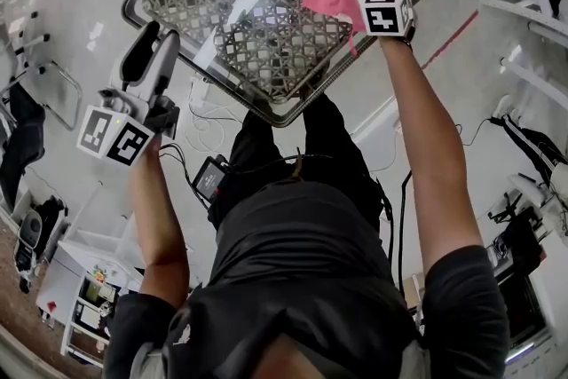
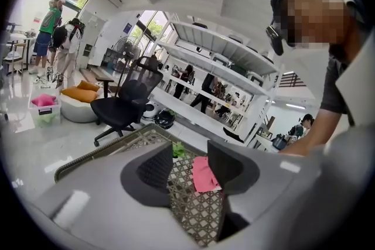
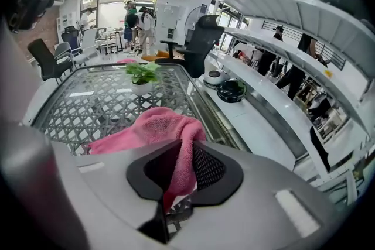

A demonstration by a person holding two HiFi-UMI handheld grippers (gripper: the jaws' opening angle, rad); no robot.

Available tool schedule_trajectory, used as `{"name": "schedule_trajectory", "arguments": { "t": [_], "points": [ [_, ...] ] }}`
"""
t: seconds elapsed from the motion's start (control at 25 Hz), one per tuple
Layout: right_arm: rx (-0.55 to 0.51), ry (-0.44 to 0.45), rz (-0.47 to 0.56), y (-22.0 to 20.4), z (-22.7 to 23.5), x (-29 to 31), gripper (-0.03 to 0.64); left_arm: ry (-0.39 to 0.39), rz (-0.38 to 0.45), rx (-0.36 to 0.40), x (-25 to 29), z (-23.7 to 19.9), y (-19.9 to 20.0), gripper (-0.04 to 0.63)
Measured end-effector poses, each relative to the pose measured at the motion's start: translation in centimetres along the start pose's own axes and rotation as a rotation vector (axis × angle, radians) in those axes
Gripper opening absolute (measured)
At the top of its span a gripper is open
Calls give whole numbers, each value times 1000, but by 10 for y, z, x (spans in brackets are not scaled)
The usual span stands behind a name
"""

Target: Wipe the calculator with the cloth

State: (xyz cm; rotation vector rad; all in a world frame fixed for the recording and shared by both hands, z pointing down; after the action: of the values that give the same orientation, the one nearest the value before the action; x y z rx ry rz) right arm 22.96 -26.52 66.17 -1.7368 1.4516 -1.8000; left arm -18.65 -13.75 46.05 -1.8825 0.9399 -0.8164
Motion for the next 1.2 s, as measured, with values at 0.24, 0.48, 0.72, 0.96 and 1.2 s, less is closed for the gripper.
{"name": "schedule_trajectory", "arguments": {
  "t": [0.24, 0.48, 0.72, 0.96, 1.2],
  "points": [
    [61, -83, -39, -33, 26, -28, 48, -17, -6, 9, 6, 7, 3, 221],
    [91, -78, -88, -70, 11, -55, 48, -27, -6, 13, 4, 12, 5, 221],
    [50, 9, -99, -76, -35, -72, 48, -29, -2, 22, 2, 17, 6, 221],
    [61, 78, -77, -66, -76, -71, 48, -31, 14, 23, -8, 16, 10, 221],
    [62, 161, -46, -40, -114, -66, 48, -18, 49, 31, -28, 11, 20, 221]
  ]
}}
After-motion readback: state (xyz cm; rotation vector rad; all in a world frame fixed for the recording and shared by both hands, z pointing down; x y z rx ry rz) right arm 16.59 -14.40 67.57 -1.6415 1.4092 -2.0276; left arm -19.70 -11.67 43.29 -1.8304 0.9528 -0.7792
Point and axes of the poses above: the fingertips, and each gripper's own axes: x forward along the fingers, z to its right, y out of its top, the point moved 8 cm from there along -x, backward along the fingers, and after that the axes turned 14 degrees about z, right-handed, at the moved point
